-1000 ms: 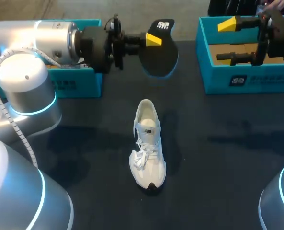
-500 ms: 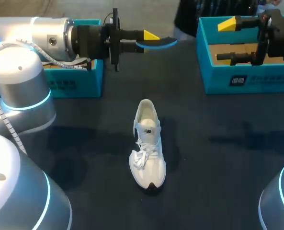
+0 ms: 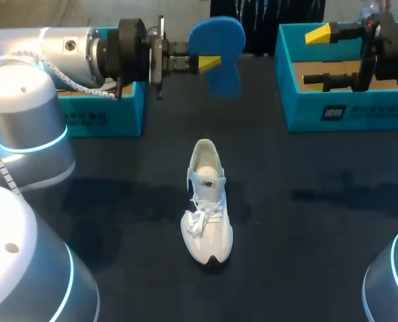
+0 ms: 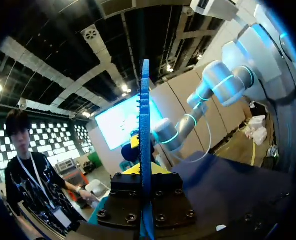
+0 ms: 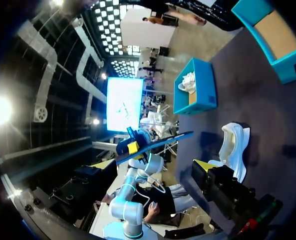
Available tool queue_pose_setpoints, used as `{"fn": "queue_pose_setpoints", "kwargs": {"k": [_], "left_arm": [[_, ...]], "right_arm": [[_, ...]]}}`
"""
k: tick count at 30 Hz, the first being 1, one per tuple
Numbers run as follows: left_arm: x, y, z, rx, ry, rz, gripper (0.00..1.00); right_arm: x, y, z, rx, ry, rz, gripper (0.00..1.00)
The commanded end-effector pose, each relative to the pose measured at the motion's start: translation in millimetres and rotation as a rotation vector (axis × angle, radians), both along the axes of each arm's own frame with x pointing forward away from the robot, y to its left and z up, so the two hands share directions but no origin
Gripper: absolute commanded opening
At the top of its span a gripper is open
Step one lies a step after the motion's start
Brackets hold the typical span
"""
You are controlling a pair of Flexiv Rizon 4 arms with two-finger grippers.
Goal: Take the shoe out of the shoebox, open the shoe tongue, remove and reinsert the insole, then place the shoe into the shoebox
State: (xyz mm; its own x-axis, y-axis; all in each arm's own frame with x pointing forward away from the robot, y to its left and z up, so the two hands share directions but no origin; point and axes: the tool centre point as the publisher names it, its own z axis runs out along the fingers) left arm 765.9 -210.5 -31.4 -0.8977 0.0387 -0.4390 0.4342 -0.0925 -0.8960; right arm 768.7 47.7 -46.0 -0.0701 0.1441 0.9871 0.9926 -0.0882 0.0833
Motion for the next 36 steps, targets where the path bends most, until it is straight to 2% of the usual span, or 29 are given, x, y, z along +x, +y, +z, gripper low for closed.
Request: {"fn": "queue_pose_setpoints", "kwargs": {"k": [1,2,5,6,7,8,10,11,12,13,14,15,16,17,18,19,20,23,24,25,36], "left_arm": [[-0.8,-0.4,1.2,0.016,0.275,-0.006,0.00],[-0.8,-0.4,1.2,0.016,0.275,-0.006,0.00],[-0.3,1.5,6.1,0.009,0.475,-0.055,0.00],[0.5,2.1,4.5,0.059,0.578,-0.037,0.00],[1.1,3.7,4.1,0.039,0.561,-0.071,0.00],[0.8,4.4,5.3,0.032,0.658,-0.093,0.00],[0.9,5.7,4.8,0.055,0.745,-0.098,0.00],[0.8,5.8,4.7,0.086,0.832,-0.102,0.00],[0.3,6.0,4.1,0.093,0.850,-0.103,0.00],[0.0,6.0,2.8,0.111,1.012,-0.130,0.00],[-1.0,6.1,1.7,0.117,1.036,-0.145,0.00],[0.3,5.9,1.4,0.081,1.154,-0.144,0.00],[0.3,5.8,0.8,0.109,1.230,-0.164,0.00],[0.5,6.0,-0.3,0.082,1.289,-0.149,0.00],[1.4,5.6,-0.1,0.060,1.420,-0.164,0.00],[1.6,5.8,-0.4,0.066,1.455,-0.177,0.00],[1.7,6.0,-1.4,0.069,1.560,-0.178,0.00],[1.3,6.1,-2.3,0.019,1.739,-0.237,0.00],[-0.1,6.7,-2.4,0.035,1.776,-0.249,0.00],[1.4,6.2,-3.0,-0.006,1.779,-0.219,0.00],[1.4,6.2,-3.0,-0.006,1.779,-0.219,0.00]], "right_arm": [[-0.6,0.6,-0.1,-0.002,0.001,-0.002,1.00],[-0.6,0.6,-0.1,-0.002,0.001,-0.002,1.00],[-0.6,0.6,-0.1,-0.002,0.001,-0.002,1.00],[-0.6,0.6,-0.1,-0.002,0.001,-0.002,1.00],[-0.6,0.6,-0.1,-0.002,0.001,-0.002,1.00],[-0.6,0.6,-0.1,-0.002,0.001,-0.002,1.00],[-0.6,0.6,-0.1,-0.002,0.001,-0.002,1.00],[-0.6,0.6,-0.1,-0.002,0.001,-0.002,1.00],[-0.6,0.6,-0.1,-0.002,0.001,-0.002,1.00],[-0.6,0.6,-0.1,-0.002,0.001,-0.002,1.00],[-0.6,0.6,-0.1,-0.002,0.001,-0.002,1.00],[-0.6,0.6,-0.1,-0.002,0.001,-0.002,1.00],[-0.6,0.6,-0.1,-0.002,0.001,-0.002,1.00],[-0.6,0.6,-0.1,-0.002,0.001,-0.002,1.00],[-0.6,0.6,-0.1,-0.002,0.001,-0.002,1.00],[-0.6,0.6,-0.1,-0.002,0.001,-0.002,1.00],[-0.6,0.6,-0.1,-0.002,0.001,-0.002,1.00],[-0.6,0.6,-0.1,-0.002,0.001,-0.002,1.00],[-0.6,0.6,-0.1,-0.002,0.001,-0.002,1.00],[-0.6,0.6,-0.1,-0.002,0.001,-0.002,1.00],[-0.6,0.6,-0.1,-0.002,0.001,-0.002,1.00]]}}
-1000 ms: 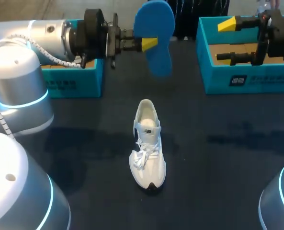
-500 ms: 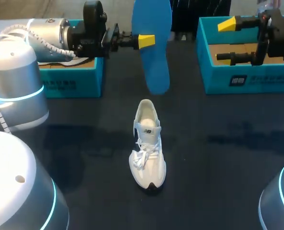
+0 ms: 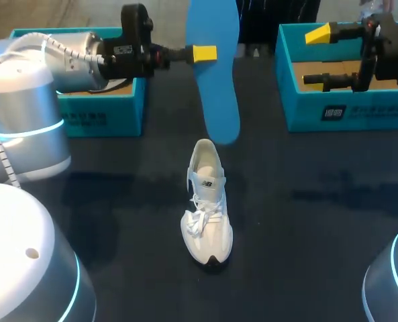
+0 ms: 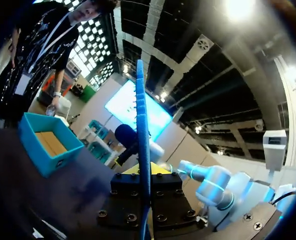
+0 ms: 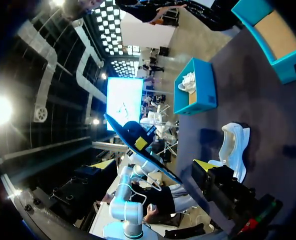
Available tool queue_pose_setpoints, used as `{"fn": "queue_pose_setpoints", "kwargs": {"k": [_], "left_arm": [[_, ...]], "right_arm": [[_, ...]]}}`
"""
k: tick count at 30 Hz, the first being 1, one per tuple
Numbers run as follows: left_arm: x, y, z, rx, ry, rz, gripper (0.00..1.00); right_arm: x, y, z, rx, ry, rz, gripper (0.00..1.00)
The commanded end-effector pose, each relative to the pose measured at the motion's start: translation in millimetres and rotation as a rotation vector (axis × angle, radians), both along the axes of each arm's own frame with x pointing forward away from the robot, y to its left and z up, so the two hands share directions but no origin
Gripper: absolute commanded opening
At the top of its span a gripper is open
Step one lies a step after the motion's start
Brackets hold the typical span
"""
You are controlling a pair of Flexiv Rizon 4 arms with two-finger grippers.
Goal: Take the shoe out of the shoebox, open the shoe tongue, remove and reinsert the insole, then place the shoe into the shoebox
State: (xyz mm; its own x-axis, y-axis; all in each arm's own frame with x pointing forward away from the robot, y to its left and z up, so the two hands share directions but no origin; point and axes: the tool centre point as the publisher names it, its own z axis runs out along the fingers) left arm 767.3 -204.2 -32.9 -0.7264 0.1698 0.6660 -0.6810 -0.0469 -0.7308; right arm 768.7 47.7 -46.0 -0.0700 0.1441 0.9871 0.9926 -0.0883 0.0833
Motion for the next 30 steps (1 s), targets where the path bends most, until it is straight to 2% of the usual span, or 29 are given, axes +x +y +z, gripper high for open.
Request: {"fn": "queue_pose_setpoints", "kwargs": {"k": [1,7,9,17,20,26,30], "left_arm": [[0.0,0,-1,-0.022,0.592,-0.050,0.00],[0.0,0,-1,-0.022,0.592,-0.050,0.00],[0.6,0,-2,-0.009,0.669,-0.062,0.00],[2.8,-2,-8,0.062,0.784,-0.090,0.00],[2.1,-3,-10,0.100,0.798,-0.087,0.00],[3.0,-5,-8,0.107,0.785,-0.096,0.00],[3.6,-5,-8,0.113,0.787,-0.100,0.00]], "right_arm": [[-0.6,1,0,-0.002,0.001,-0.002,1.00],[-0.6,1,0,-0.002,0.001,-0.002,1.00],[-0.6,1,0,-0.002,0.001,-0.002,1.00],[-0.6,1,0,-0.002,0.001,-0.002,1.00],[-0.6,2,3,-0.060,-0.012,-0.019,1.00],[-3.6,6,11,-0.153,-0.036,-0.072,1.00],[-6.4,11,20,-0.257,-0.015,-0.095,1.00]]}}
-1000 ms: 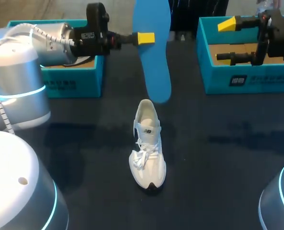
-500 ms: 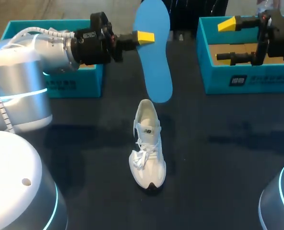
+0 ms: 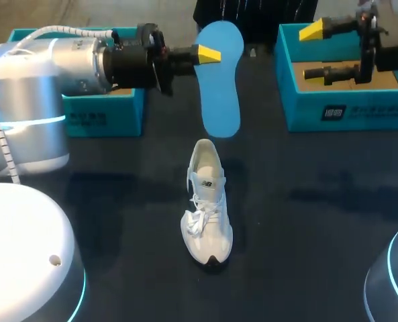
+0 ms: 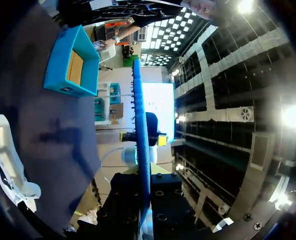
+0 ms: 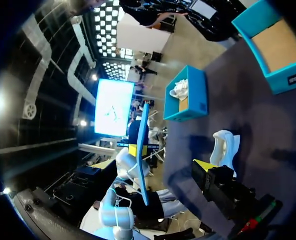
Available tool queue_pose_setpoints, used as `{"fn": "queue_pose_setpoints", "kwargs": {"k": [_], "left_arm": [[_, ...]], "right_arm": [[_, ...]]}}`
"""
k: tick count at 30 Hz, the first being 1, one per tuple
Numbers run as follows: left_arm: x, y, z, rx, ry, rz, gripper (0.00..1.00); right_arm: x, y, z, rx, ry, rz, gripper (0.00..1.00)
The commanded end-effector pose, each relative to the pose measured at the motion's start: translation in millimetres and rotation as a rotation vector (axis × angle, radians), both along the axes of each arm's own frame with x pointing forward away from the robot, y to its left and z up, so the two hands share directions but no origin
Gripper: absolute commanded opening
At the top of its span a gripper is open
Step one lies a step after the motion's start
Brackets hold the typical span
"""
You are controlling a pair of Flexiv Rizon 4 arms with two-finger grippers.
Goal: Take the shoe out of the shoebox, open the shoe tongue, remove and reinsert the insole, then place the shoe into the shoebox
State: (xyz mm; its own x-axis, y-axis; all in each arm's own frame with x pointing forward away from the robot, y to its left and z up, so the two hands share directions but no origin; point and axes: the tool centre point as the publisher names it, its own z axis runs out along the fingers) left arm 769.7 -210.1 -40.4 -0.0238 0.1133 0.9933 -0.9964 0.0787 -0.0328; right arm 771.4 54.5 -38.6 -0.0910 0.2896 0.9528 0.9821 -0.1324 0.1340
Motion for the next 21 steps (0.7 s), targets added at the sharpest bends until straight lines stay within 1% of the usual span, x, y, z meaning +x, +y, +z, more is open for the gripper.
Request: {"fn": "queue_pose_setpoints", "kwargs": {"k": [1,3,6,7,10,21], "left_arm": [[1.8,1,-1,0.008,0.004,-0.012,0.00],[2.3,0,-1,0.010,0.005,-0.015,0.00],[2.5,-1,-2,0.015,0.007,-0.020,0.00],[2.7,-1,-2,0.017,0.007,-0.022,0.00],[4.0,-1,-4,0.025,0.011,-0.024,0.00],[6.4,-2,-6,0.053,0.023,-0.043,0.00]], "right_arm": [[-10.1,6,16,-0.144,0.032,-0.051,1.00],[-11.8,12,25,-0.199,0.033,-0.060,1.00],[-13.1,18,32,-0.264,0.043,-0.070,1.00],[-13.5,22,35,-0.322,0.059,-0.072,1.00],[-14.2,31,43,-0.396,0.067,-0.073,1.00],[-17.9,51,63,-0.606,0.041,-0.100,1.00]]}}
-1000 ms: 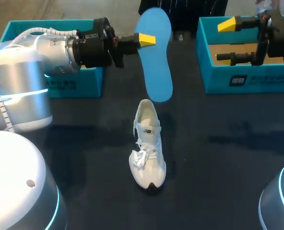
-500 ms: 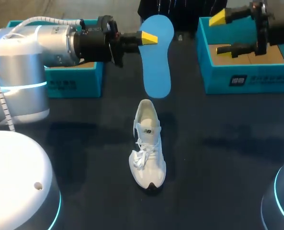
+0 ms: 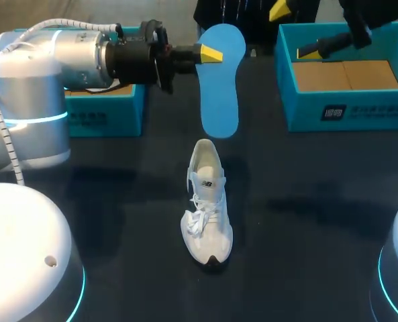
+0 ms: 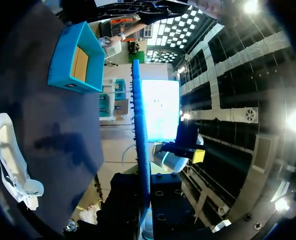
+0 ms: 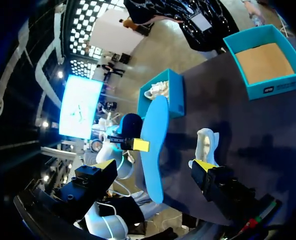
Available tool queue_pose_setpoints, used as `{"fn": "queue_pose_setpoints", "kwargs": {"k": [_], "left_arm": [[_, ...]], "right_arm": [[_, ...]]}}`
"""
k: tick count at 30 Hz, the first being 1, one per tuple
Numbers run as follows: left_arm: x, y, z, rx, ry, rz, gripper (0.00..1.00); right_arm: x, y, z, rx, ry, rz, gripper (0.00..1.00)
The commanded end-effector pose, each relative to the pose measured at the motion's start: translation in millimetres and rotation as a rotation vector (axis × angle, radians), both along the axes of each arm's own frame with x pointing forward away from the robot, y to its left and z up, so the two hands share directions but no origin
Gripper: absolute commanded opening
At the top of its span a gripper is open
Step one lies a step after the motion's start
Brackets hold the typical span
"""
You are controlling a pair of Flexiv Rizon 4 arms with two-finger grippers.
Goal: Take the shoe out of the shoebox, open the shoe tongue, remove and reinsert the insole, then place the shoe into the shoebox
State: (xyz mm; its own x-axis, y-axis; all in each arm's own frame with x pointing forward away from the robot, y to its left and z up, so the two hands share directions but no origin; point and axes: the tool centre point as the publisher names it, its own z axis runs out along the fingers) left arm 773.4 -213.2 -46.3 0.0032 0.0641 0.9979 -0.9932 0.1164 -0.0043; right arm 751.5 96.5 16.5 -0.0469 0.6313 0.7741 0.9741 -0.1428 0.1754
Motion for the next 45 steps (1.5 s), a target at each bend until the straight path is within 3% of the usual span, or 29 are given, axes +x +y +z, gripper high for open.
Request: {"fn": "queue_pose_setpoints", "kwargs": {"k": [1,26,33,45], "left_arm": [[2.7,1,0,0.003,-0.001,-0.006,0.00],[2.7,1,0,0.003,-0.001,-0.006,0.00],[2.7,1,0,0.003,-0.001,-0.006,0.00],[2.7,1,0,0.003,-0.001,-0.006,0.00]], "right_arm": [[1.8,11,9,-0.236,0.027,-0.032,1.00],[3.8,74,29,-0.638,0.018,-0.001,1.00],[5.9,84,29,-0.725,0.024,-0.002,1.00],[2.9,87,27,-0.774,0.029,-0.021,1.00]]}}
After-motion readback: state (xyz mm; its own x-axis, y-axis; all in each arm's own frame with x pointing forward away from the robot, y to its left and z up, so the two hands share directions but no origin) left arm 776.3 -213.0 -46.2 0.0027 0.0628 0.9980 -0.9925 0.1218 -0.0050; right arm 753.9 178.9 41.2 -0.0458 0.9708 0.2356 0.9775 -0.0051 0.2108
